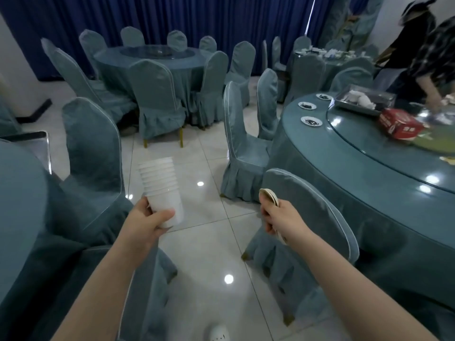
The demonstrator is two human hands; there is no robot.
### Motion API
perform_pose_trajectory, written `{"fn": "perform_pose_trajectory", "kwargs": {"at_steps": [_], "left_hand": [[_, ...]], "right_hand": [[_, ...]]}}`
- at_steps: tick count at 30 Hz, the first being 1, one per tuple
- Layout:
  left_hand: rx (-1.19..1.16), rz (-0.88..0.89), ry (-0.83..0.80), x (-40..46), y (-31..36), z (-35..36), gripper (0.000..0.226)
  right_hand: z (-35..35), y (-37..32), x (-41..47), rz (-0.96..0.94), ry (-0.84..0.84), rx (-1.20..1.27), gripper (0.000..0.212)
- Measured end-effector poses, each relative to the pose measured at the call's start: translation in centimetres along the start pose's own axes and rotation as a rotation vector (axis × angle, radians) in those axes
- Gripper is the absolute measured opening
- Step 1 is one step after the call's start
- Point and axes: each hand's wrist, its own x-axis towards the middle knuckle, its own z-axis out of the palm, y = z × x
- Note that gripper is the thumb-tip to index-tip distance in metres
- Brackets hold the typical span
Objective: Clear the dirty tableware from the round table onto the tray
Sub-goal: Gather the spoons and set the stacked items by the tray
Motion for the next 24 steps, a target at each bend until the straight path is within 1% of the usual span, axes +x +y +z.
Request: {"fn": "perform_pose_trajectory", "kwargs": {"at_steps": [5,8,11,14,16,21,24], "left_hand": [[-0.043,0.011,0.064,8.4,0.2,1.2,0.045],[-0.082,0.011,0.091,13.3,0.8,2.2,0.052],[-0.074,0.03,0.106,17.6,2.2,3.0,0.053],[-0.059,0.06,0.137,20.9,3.4,2.9,0.058],[-0.048,0.076,0.17,22.7,4.2,2.5,0.057],[-0.046,0.085,0.336,27.2,5.0,0.0,0.052],[-0.057,0.094,0.459,30.5,5.4,-2.1,0.047]], "right_hand": [[-0.3,-3.0,9.5,-0.057,-0.103,-0.048,0.045],[-0.4,-5.0,14.7,-0.089,-0.139,-0.112,0.039],[-0.5,-7.1,19.5,-0.112,-0.159,-0.172,0.039],[0.0,-8.8,23.6,-0.132,-0.187,-0.111,0.032],[1.0,-9.8,26.4,-0.153,-0.216,-0.092,0.028],[5.9,-11.6,34.6,-0.18,-0.377,-0.15,0.023],[9.5,-13.1,40.8,-0.21,-0.502,-0.237,0.024]]}}
